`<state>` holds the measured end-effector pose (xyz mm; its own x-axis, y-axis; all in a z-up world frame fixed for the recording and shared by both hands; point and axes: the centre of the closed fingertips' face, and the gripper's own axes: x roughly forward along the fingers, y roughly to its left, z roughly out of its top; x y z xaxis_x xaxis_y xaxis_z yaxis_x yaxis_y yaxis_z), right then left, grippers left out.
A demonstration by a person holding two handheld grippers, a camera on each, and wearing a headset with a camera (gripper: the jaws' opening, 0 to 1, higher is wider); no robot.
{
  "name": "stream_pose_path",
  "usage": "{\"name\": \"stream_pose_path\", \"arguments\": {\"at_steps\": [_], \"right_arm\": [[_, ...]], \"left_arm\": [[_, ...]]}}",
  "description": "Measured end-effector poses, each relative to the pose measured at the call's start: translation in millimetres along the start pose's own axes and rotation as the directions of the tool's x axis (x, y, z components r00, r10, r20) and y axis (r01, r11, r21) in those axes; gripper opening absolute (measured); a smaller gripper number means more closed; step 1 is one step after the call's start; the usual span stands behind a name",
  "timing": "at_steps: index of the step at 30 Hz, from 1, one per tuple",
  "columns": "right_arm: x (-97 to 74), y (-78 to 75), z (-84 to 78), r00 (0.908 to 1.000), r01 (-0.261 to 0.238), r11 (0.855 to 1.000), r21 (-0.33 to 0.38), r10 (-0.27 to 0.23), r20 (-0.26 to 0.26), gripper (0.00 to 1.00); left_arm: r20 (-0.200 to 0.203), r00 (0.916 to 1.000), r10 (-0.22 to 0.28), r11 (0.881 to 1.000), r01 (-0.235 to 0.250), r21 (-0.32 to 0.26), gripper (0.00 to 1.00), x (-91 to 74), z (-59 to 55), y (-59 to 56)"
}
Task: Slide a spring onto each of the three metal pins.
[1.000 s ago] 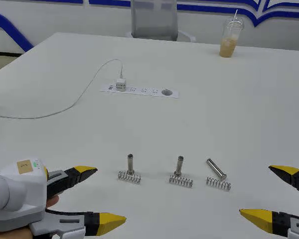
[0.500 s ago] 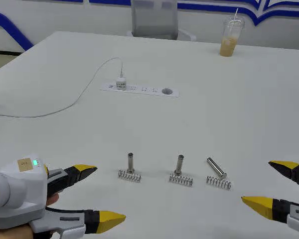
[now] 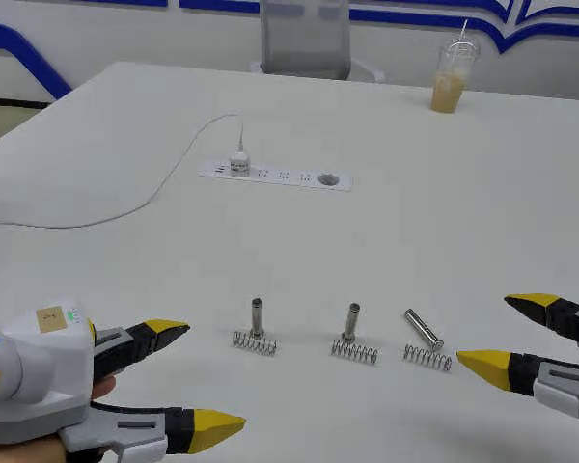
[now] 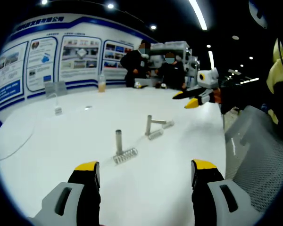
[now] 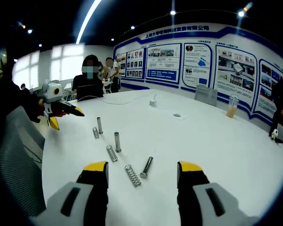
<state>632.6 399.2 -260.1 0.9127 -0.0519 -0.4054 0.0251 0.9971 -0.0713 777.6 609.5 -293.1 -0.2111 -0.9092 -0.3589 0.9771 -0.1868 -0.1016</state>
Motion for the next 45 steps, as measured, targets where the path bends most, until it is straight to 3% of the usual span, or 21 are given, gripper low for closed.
{"name": "stream_pose_path", "arguments": {"at_steps": [10,18,26,35,45], "right_arm": [[19.4,-15.2,-0.3,0.9978,0.036,0.999,0.024,-0.035,-0.056,0.51],[37.9,-18.7,1.1,0.9934,0.056,0.998,0.029,-0.053,-0.101,0.43],[55.3,-24.6,-8.0,0.9831,0.078,0.997,0.027,-0.072,-0.168,0.33],[73.0,-19.8,-17.4,0.9711,0.079,0.997,0.026,-0.071,-0.228,0.28],[91.5,-16.9,-31.6,0.9512,0.093,0.996,0.018,-0.083,-0.297,0.20]], "left_arm": [[-0.003,1.0000,-0.001,1.000,0.001,0.003,0.81,1.6,2.0,-0.9],[-0.003,1.0000,0.000,1.000,0.000,0.000,0.80,1.2,2.2,-2.8],[-0.005,1.0000,0.000,1.000,0.000,-0.005,0.80,2.1,0.3,-3.3],[-0.006,1.0000,-0.004,1.000,0.004,-0.003,0.80,3.2,0.7,-3.6],[-0.008,1.0000,-0.003,1.000,0.003,-0.004,0.79,2.5,-0.5,-3.3]]}}
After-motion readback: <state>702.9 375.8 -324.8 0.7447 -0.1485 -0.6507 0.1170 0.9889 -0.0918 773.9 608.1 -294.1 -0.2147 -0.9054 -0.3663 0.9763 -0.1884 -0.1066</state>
